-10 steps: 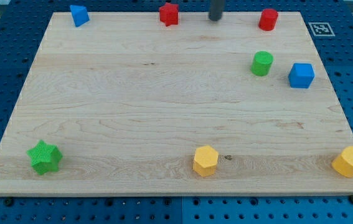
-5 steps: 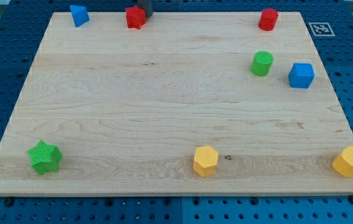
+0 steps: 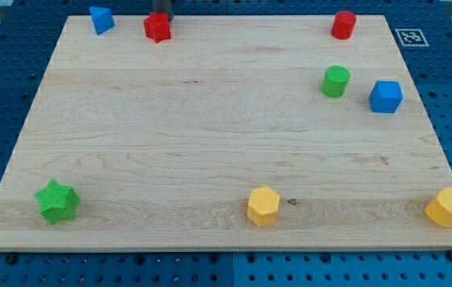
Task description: Move the re star to the center left
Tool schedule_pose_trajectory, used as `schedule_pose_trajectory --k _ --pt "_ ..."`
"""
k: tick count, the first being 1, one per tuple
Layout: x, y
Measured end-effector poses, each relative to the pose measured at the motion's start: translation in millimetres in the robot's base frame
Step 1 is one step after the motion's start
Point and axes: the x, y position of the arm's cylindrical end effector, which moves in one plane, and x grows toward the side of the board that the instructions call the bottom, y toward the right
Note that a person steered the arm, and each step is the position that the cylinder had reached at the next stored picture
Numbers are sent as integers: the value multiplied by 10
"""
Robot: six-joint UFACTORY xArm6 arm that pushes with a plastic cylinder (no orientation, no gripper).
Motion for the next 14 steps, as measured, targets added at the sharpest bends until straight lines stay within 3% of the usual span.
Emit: schedule_pose_trajectory --k 1,7,10,14 --pt "138 190" --pt "463 -467" --pt "260 -468" --pt "571 -894"
